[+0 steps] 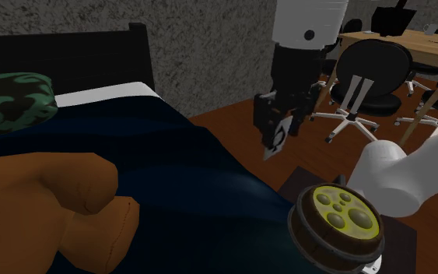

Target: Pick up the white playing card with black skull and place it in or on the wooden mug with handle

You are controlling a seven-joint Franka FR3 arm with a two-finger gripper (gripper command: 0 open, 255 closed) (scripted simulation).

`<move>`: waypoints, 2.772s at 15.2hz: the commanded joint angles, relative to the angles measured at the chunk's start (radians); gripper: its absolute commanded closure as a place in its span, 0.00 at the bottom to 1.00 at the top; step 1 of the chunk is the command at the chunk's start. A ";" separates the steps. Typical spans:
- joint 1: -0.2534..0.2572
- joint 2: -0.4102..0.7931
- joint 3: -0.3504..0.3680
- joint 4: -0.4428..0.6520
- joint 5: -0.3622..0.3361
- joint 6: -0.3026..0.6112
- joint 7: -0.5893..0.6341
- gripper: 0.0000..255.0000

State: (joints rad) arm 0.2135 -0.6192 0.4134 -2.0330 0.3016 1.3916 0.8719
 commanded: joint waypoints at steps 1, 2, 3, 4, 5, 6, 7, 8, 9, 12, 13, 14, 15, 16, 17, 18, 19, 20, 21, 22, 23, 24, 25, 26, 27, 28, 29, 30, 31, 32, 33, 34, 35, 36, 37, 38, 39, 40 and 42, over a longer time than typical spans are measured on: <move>0.020 -0.087 -0.025 -0.064 0.015 -0.026 -0.012 1.00; 0.029 -0.124 -0.035 -0.086 0.020 -0.042 -0.013 1.00; 0.039 -0.162 -0.044 -0.107 0.025 -0.060 -0.014 1.00; 0.049 -0.199 -0.053 -0.126 0.030 -0.078 -0.013 1.00; 0.058 -0.235 -0.062 -0.145 0.034 -0.097 -0.012 1.00; 0.068 -0.272 -0.070 -0.162 0.037 -0.117 -0.011 1.00; 0.078 -0.307 -0.079 -0.178 0.041 -0.138 -0.008 1.00; 0.087 -0.343 -0.087 -0.192 0.044 -0.160 -0.004 1.00; 0.097 -0.377 -0.095 -0.205 0.046 -0.182 0.000 1.00; 0.126 -0.479 -0.116 -0.237 0.054 -0.253 0.016 1.00; 0.135 -0.512 -0.123 -0.245 0.056 -0.279 0.023 1.00; 0.137 -0.521 -0.120 -0.263 0.058 -0.270 0.022 1.00; 0.138 -0.530 -0.118 -0.281 0.061 -0.262 0.020 1.00; 0.140 -0.539 -0.115 -0.298 0.063 -0.253 0.018 1.00; 0.141 -0.548 -0.112 -0.316 0.066 -0.245 0.016 1.00; 0.143 -0.557 -0.109 -0.333 0.069 -0.236 0.015 1.00; 0.144 -0.566 -0.106 -0.350 0.071 -0.228 0.013 1.00; 0.146 -0.575 -0.103 -0.367 0.074 -0.220 0.011 1.00; 0.147 -0.584 -0.100 -0.384 0.077 -0.212 0.010 1.00; 0.149 -0.592 -0.097 -0.401 0.081 -0.203 0.008 1.00; 0.151 -0.601 -0.093 -0.418 0.084 -0.195 0.007 1.00; 0.153 -0.609 -0.090 -0.434 0.087 -0.187 0.005 1.00; 0.154 -0.618 -0.086 -0.451 0.091 -0.179 0.004 1.00; 0.156 -0.626 -0.082 -0.467 0.094 -0.171 0.002 1.00; 0.158 -0.634 -0.078 -0.483 0.098 -0.163 0.001 1.00; 0.160 -0.642 -0.074 -0.499 0.102 -0.155 0.000 1.00; 0.162 -0.648 -0.071 -0.511 0.105 -0.149 -0.001 1.00; 0.162 -0.648 -0.071 -0.511 0.104 -0.149 -0.001 1.00; 0.162 -0.648 -0.071 -0.511 0.105 -0.149 -0.001 1.00; 0.162 -0.648 -0.071 -0.511 0.105 -0.149 -0.001 1.00; 0.162 -0.648 -0.071 -0.511 0.105 -0.149 -0.001 1.00; 0.162 -0.648 -0.071 -0.511 0.105 -0.149 -0.001 1.00; 0.162 -0.648 -0.071 -0.511 0.105 -0.149 -0.001 1.00; 0.162 -0.648 -0.071 -0.511 0.104 -0.149 -0.001 1.00; 0.162 -0.648 -0.071 -0.511 0.104 -0.149 -0.001 1.00; 0.162 -0.648 -0.071 -0.511 0.104 -0.149 -0.001 0.00; 0.162 -0.648 -0.071 -0.511 0.104 -0.149 -0.001 0.00; 0.162 -0.648 -0.071 -0.511 0.104 -0.149 -0.001 0.00; 0.162 -0.648 -0.071 -0.511 0.104 -0.149 -0.001 0.00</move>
State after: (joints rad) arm 0.3754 -1.2668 0.3420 -2.5436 0.4061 1.2423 0.8707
